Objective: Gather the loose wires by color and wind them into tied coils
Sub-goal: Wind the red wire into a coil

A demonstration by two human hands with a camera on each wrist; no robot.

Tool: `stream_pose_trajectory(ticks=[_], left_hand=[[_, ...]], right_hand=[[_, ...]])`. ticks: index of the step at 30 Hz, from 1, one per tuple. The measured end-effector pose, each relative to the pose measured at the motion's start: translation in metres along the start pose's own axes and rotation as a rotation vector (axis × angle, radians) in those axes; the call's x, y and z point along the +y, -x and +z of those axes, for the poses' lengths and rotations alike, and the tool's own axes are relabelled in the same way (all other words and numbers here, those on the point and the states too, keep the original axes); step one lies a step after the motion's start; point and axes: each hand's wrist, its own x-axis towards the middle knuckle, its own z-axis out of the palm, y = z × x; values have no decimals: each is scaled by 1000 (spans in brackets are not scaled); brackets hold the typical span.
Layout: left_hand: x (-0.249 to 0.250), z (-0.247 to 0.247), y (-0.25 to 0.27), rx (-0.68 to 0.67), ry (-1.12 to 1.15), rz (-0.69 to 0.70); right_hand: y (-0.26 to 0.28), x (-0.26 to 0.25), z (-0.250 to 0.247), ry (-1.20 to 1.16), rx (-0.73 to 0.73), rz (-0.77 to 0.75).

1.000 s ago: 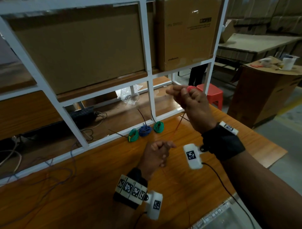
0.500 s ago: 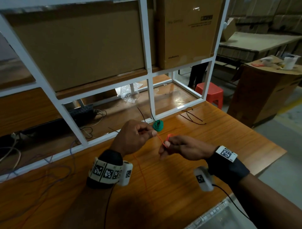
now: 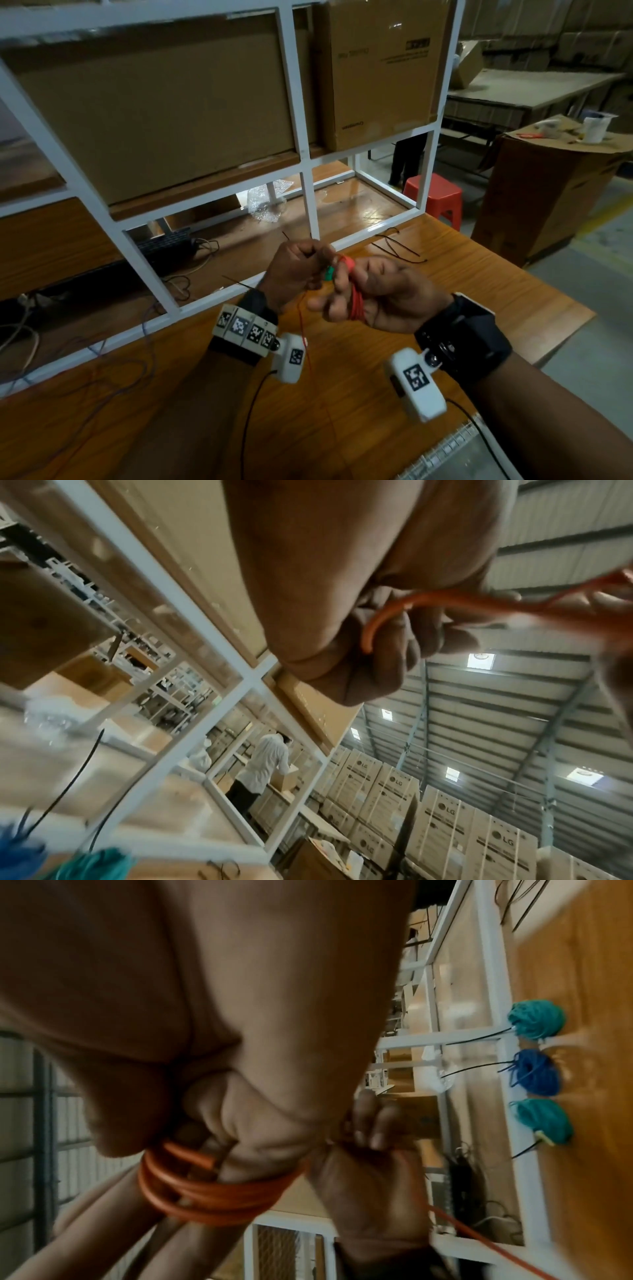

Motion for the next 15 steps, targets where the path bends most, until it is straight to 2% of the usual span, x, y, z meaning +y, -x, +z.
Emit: stream_pose_trajectory(ticks=[3,5,6,9,12,15], left_hand=[[-16,22,11,87,218,-192],[-36,29,22,50,425,-189],[-45,31,28,37,440,-198],[-62,35,50,13,168,-290],[-69,36,68,55,78,-330],[-68,25,80,163,141,-355]], right_hand=[[-8,-15,0,-36,62,-151],[-11,-27,-1,12,206,-284],[-11,-33,-3,28,299,-356],[-9,-43,-10,136,626,-513],[-1,-43,-27,518,869,-500],[12,-41,-48,1114,1096,-294]])
